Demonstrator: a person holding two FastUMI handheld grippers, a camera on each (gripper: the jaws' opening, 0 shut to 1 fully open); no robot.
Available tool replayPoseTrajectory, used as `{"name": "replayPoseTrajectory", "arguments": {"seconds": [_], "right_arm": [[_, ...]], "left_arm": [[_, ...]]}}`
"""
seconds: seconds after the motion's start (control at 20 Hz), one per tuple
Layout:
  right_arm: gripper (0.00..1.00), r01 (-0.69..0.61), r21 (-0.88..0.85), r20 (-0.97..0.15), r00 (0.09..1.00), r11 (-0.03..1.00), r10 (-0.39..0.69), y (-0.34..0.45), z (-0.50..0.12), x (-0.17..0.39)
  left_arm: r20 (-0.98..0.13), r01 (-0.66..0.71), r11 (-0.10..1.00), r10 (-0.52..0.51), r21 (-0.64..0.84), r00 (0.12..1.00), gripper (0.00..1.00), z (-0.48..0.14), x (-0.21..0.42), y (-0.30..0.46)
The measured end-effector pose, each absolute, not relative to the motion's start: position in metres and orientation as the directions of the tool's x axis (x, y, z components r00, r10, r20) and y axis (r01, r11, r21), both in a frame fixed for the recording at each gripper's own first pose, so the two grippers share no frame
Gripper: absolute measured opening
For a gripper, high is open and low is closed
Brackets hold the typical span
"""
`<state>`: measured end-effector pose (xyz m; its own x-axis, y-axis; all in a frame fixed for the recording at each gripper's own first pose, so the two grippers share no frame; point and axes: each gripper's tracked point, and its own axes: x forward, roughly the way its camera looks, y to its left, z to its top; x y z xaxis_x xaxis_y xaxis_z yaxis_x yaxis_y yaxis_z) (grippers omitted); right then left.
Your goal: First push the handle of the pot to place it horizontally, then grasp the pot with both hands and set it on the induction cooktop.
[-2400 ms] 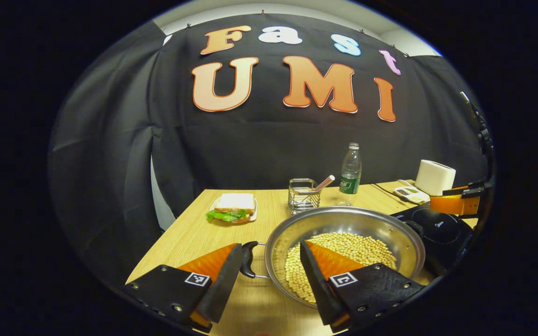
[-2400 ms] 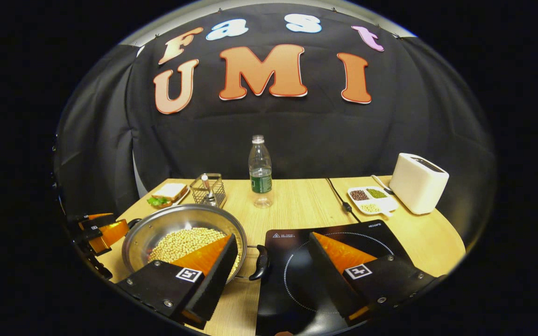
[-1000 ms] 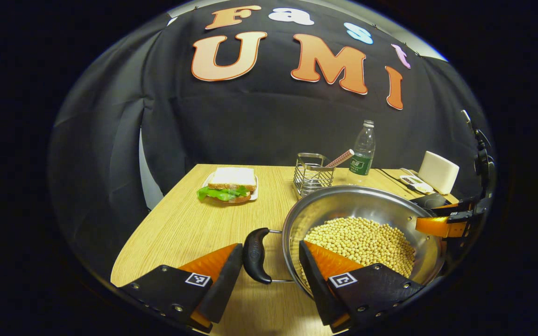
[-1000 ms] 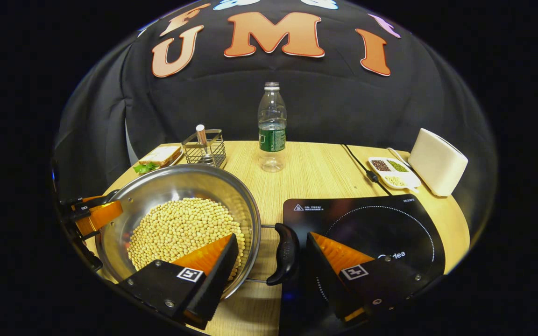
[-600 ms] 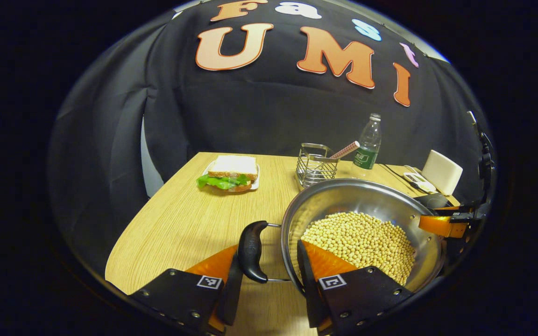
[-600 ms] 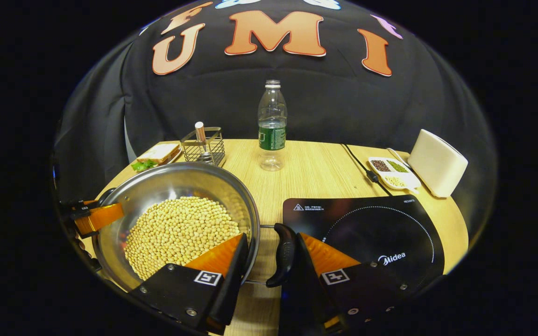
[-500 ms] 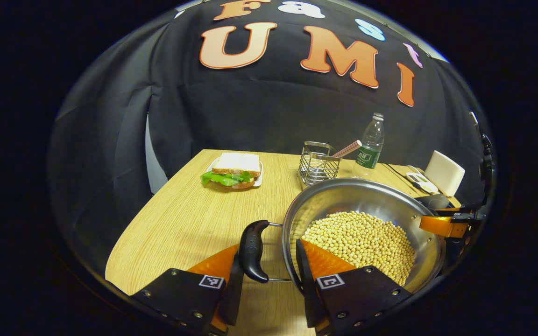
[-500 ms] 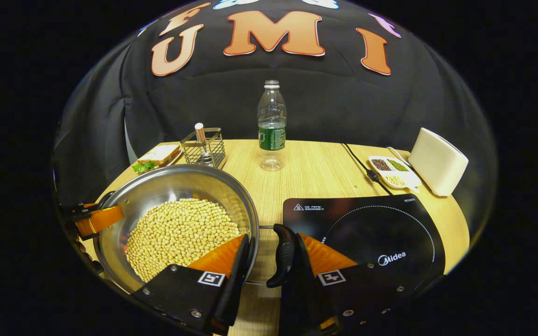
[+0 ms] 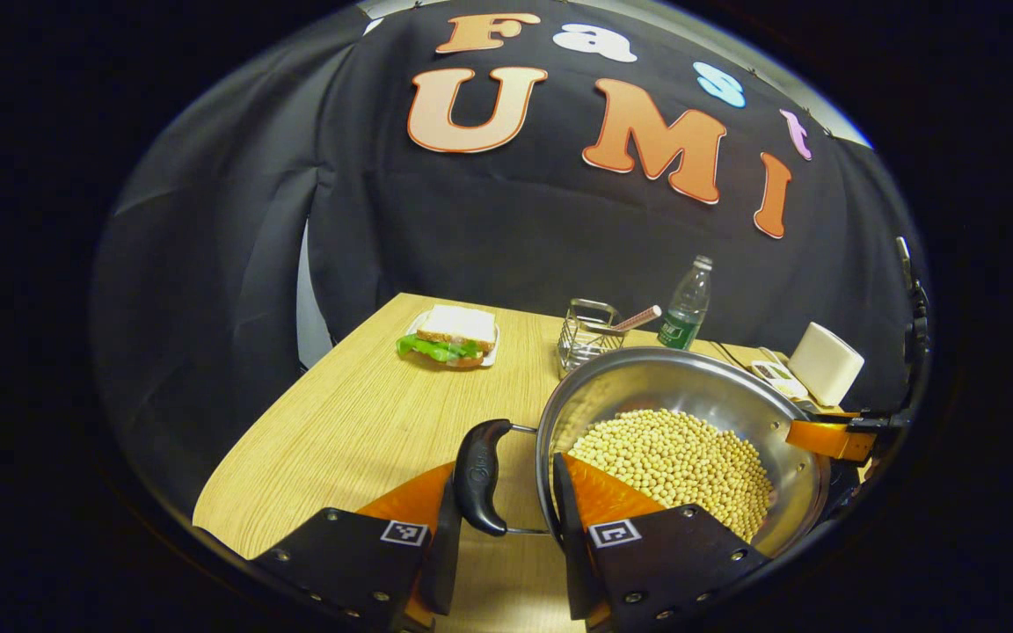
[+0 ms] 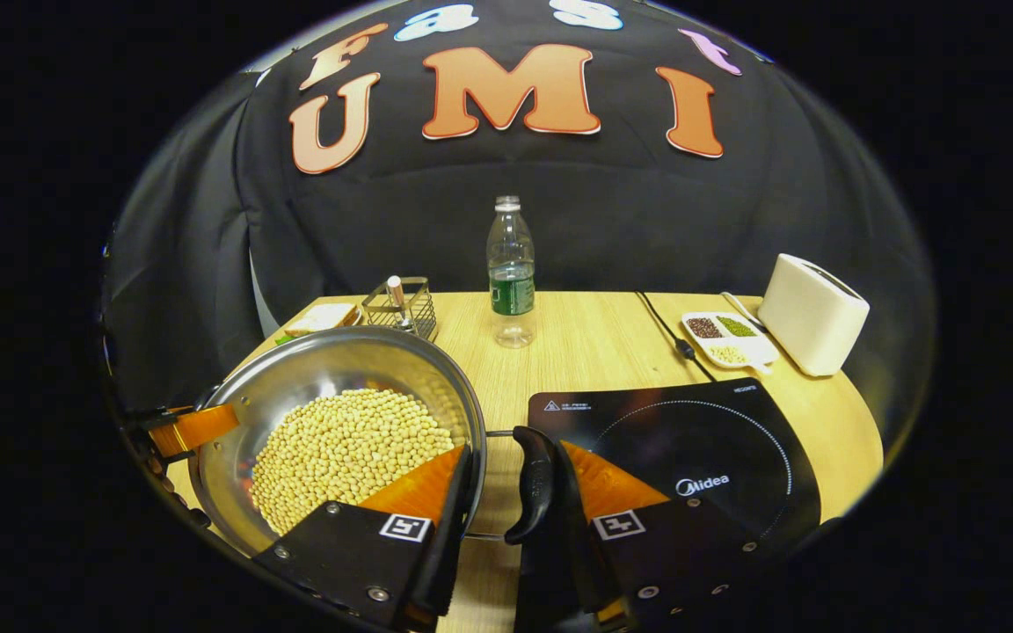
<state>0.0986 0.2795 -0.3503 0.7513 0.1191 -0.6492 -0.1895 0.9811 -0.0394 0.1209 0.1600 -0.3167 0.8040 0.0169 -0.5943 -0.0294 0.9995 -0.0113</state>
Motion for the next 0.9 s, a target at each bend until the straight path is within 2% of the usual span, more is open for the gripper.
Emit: {"name": "replayPoseTrajectory", "arguments": {"seconds": [0.05, 0.1, 0.3, 0.35, 0.4, 0.9], "right_arm": [[0.49, -0.187, -0.040, -0.640, 0.759, 0.981, 0.119, 0.276, -0.344, 0.098], [0.53, -0.183, -0.038, -0.629, 0.769, 0.982, 0.119, 0.270, -0.337, 0.097], [0.53, -0.161, -0.034, -0.608, 0.787, 0.986, 0.107, 0.245, -0.318, 0.089], [0.48, -0.153, -0.028, -0.607, 0.788, 0.988, 0.105, 0.237, -0.315, 0.087], [0.53, -0.146, -0.024, -0.604, 0.791, 0.989, 0.102, 0.228, -0.311, 0.085], [0.53, -0.057, -0.015, -0.591, 0.806, 0.998, 0.037, 0.140, -0.296, 0.074]], "left_arm": [[-0.586, -0.030, 1.000, 0.020, -0.008, 0.810, 0.51, -0.310, 0.121, 0.155], [-0.586, -0.034, 0.999, 0.025, -0.005, 0.810, 0.52, -0.305, 0.119, 0.150], [-0.579, -0.017, 1.000, 0.012, -0.003, 0.816, 0.52, -0.291, 0.114, 0.122], [-0.578, -0.011, 1.000, 0.007, -0.003, 0.816, 0.51, -0.288, 0.113, 0.113], [-0.577, -0.005, 1.000, 0.003, -0.003, 0.817, 0.51, -0.284, 0.113, 0.105], [-0.616, 0.041, 0.999, -0.049, -0.027, 0.786, 0.51, -0.292, 0.108, 0.020]]}}
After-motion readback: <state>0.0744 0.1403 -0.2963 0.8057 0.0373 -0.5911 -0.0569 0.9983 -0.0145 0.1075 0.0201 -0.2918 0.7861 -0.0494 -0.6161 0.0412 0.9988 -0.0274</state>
